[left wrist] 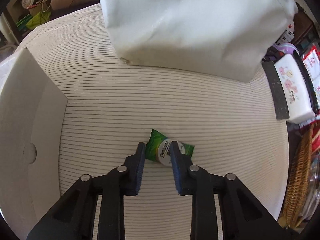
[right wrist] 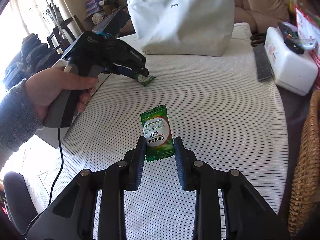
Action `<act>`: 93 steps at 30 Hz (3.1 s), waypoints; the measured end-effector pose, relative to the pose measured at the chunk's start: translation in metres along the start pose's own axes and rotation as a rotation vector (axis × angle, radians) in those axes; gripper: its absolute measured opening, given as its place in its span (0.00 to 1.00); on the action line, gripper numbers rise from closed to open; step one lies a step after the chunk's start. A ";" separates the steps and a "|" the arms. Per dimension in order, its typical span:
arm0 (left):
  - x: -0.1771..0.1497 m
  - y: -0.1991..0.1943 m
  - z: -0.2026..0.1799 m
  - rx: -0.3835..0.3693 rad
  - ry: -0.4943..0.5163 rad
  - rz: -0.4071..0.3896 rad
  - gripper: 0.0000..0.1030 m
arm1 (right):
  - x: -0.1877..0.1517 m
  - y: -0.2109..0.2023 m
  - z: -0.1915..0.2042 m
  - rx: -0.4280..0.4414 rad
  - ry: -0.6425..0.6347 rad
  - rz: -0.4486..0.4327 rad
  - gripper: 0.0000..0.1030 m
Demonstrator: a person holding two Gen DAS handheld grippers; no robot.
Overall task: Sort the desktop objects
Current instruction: 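Grasp the other green packet with the left gripper while the right gripper holds its packet, then carry both green packets into the white box and open both grippers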
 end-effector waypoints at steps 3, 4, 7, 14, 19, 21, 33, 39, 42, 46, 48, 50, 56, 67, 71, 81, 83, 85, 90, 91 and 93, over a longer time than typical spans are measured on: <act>-0.014 -0.007 0.001 -0.049 0.015 0.013 0.05 | 0.000 -0.001 -0.002 0.010 0.016 -0.006 0.26; -0.018 -0.009 0.001 -0.063 0.019 0.018 0.05 | -0.001 -0.002 -0.002 0.013 0.020 -0.008 0.26; -0.018 -0.017 0.004 -0.093 -0.013 0.005 0.09 | -0.003 -0.003 -0.003 0.010 0.032 -0.007 0.26; -0.021 -0.032 -0.039 0.023 0.326 -0.093 0.68 | -0.002 -0.007 -0.009 0.014 0.051 -0.022 0.26; -0.033 -0.009 -0.068 0.028 0.703 0.038 0.43 | -0.003 -0.008 -0.018 0.011 0.071 -0.025 0.26; -0.034 0.002 -0.069 0.038 0.771 0.078 0.43 | -0.003 -0.009 -0.020 0.012 0.078 -0.028 0.26; -0.007 0.003 -0.056 -0.036 0.855 0.133 0.64 | -0.003 0.001 -0.015 0.029 0.066 -0.006 0.26; 0.000 0.006 -0.058 -0.101 0.864 0.149 0.47 | -0.003 0.005 -0.011 0.026 0.057 0.002 0.26; 0.001 -0.001 -0.062 -0.091 0.879 0.114 0.24 | -0.003 0.005 -0.011 0.021 0.055 0.001 0.26; 0.006 -0.011 -0.062 -0.056 0.842 0.072 0.23 | -0.001 0.002 -0.011 0.018 0.056 -0.009 0.26; 0.011 -0.023 -0.060 -0.052 0.796 0.047 0.23 | 0.001 -0.003 -0.009 0.014 0.048 -0.019 0.26; 0.018 -0.046 -0.055 -0.095 0.722 0.021 0.23 | 0.005 -0.009 -0.005 0.010 0.035 -0.035 0.26; 0.014 -0.144 0.006 -0.241 0.518 -0.033 0.23 | 0.018 -0.027 0.020 0.018 0.008 -0.067 0.26; -0.014 -0.220 0.177 -0.199 0.276 -0.117 0.23 | 0.133 -0.018 0.150 0.112 -0.136 -0.070 0.26; -0.012 -0.224 0.236 -0.158 0.216 -0.121 0.23 | 0.171 0.009 0.209 0.161 -0.180 -0.044 0.26; 0.014 -0.180 0.351 -0.093 0.059 -0.088 0.23 | 0.221 0.150 0.287 0.203 -0.115 0.122 0.26; 0.019 -0.171 0.367 -0.104 0.039 -0.085 0.23 | 0.224 0.182 0.292 0.170 -0.107 0.163 0.26; 0.024 -0.163 0.377 -0.105 0.031 -0.082 0.23 | 0.225 0.211 0.295 0.150 -0.090 0.199 0.26; 0.034 -0.147 0.397 -0.134 0.006 -0.083 0.24 | 0.227 0.252 0.303 0.083 -0.068 0.249 0.26; 0.036 -0.143 0.400 -0.142 0.000 -0.081 0.24 | 0.227 0.257 0.304 0.067 -0.056 0.257 0.26; 0.038 -0.138 0.405 -0.148 -0.010 -0.080 0.24 | 0.227 0.266 0.306 0.050 -0.024 0.274 0.27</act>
Point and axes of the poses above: each gripper's, at about its wrist camera, not at the fingertips, and y roughly the way its jaws point, z to its left, x to its top, the point moved 3 cm from there along y, roughly the way its jaws point, and after that the axes turned 8 degrees about -y, right-handed, at the moved point
